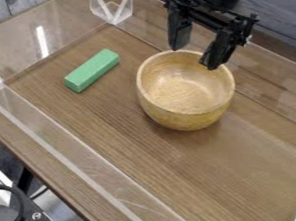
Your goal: Put the green block in the brown bowl
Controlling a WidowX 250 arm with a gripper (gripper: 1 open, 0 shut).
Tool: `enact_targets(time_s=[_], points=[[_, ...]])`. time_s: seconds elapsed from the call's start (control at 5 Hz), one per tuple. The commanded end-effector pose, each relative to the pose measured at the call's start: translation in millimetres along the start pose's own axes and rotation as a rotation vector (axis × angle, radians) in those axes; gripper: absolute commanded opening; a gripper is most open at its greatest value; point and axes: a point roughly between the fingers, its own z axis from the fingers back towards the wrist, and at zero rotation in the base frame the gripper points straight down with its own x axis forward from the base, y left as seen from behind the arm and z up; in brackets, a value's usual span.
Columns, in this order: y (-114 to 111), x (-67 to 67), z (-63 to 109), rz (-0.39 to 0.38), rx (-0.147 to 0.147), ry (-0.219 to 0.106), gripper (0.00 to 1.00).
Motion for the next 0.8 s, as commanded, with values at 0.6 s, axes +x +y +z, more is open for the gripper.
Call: enact_targets(time_s=[0.6], points=[[37.2,-17.1,11.1,0.195,-0.070,0.018,1.00]])
